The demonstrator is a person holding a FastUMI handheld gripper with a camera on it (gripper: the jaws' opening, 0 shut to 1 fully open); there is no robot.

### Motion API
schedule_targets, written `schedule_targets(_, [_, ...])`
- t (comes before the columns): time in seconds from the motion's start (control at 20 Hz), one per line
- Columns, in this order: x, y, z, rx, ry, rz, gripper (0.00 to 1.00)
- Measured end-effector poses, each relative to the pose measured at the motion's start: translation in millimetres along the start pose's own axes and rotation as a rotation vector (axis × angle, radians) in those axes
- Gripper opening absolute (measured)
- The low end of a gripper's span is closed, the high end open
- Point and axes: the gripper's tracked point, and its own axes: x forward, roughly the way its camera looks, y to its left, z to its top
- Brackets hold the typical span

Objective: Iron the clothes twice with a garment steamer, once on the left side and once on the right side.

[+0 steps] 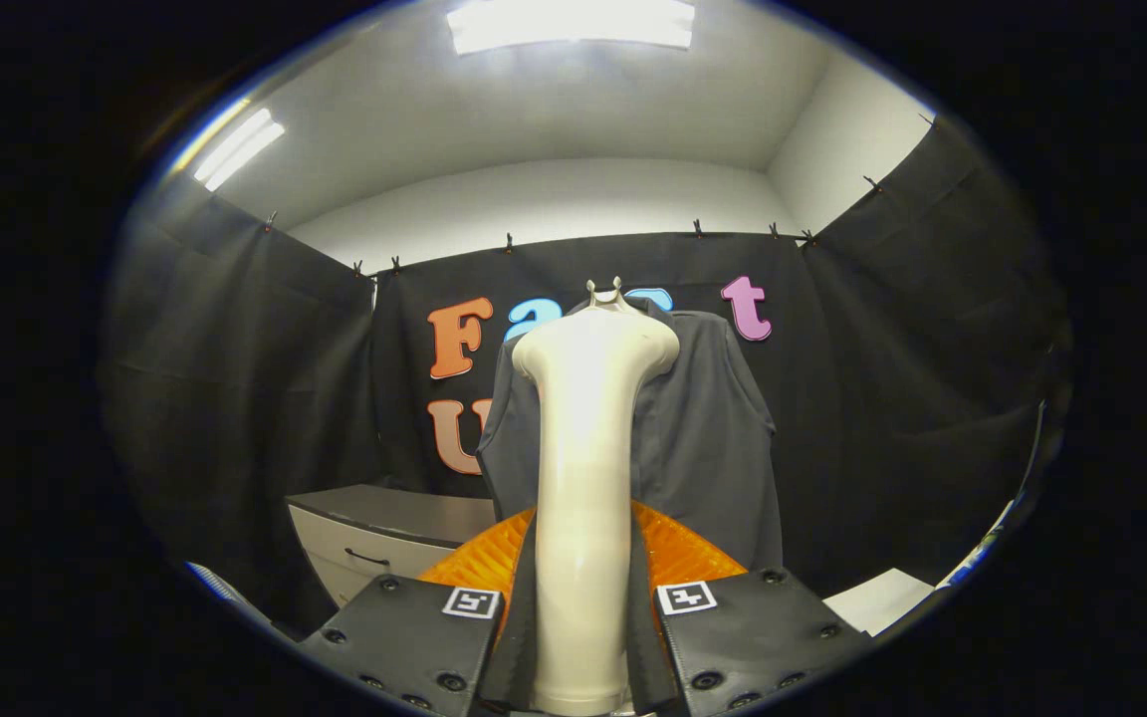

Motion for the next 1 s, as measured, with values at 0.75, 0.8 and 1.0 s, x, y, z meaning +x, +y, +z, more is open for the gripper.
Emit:
schedule_targets(0.75, [-2.0,-1.8,-3.6,0.015,0.007,-0.014,0.43])
schedule_targets(0.8, [-2.4,-1.4,-2.5,0.017,0.006,-0.013,0.43])
schedule_targets(1.0, [-1.5,-1.0,-5.1,0.020,0.010,-0.014,0.43])
